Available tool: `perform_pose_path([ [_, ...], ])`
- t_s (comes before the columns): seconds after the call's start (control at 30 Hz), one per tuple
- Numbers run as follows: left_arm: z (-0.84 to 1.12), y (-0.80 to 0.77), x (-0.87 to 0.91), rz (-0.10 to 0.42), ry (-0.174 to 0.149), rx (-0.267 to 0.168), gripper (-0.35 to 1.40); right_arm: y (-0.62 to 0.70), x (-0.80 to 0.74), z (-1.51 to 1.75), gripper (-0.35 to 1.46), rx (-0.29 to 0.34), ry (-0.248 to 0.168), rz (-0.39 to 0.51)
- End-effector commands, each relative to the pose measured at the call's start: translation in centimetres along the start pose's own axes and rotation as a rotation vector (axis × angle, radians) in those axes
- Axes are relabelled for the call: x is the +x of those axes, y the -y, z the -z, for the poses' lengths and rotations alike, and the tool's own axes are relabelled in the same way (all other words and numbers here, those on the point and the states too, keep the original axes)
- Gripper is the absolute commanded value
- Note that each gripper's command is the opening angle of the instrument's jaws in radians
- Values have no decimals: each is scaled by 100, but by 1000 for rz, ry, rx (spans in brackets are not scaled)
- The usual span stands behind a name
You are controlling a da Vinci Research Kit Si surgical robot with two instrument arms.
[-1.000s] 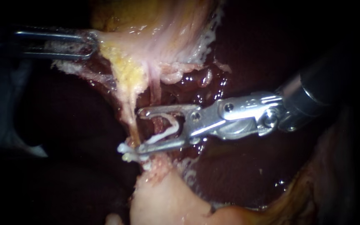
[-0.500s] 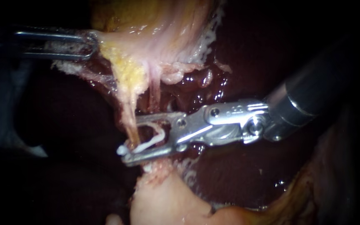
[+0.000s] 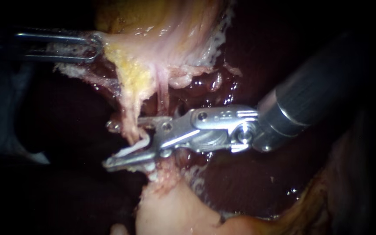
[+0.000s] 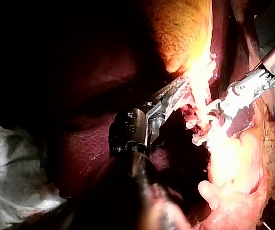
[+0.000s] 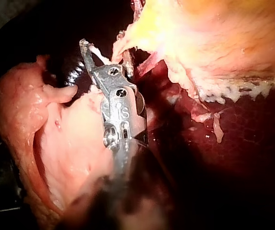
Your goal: Clipping third clip left tube
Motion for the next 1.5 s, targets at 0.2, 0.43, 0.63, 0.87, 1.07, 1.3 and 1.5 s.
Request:
perform_pose_path([
  [0.2,-1,0,0,0,0,0,-35,-4,4,-4,50,-14,-10,-5],
  [0.43,-1,0,0,0,1,-2,-35,-12,22,2,50,-36,-31,-22],
  [0.63,-2,0,1,0,1,-2,-35,-20,44,13,50,-45,-45,-37],
  [0.87,-2,0,1,0,1,-2,-35,-11,56,16,50,-35,-63,-40],
  [1.07,-1,0,0,0,1,-2,-35,10,82,15,50,3,-104,-45],
  [1.3,-1,0,1,0,1,-2,-35,24,110,17,49,17,-138,-54],
  [1.5,-1,0,1,0,1,-2,-35,24,112,20,47,19,-138,-67],
])
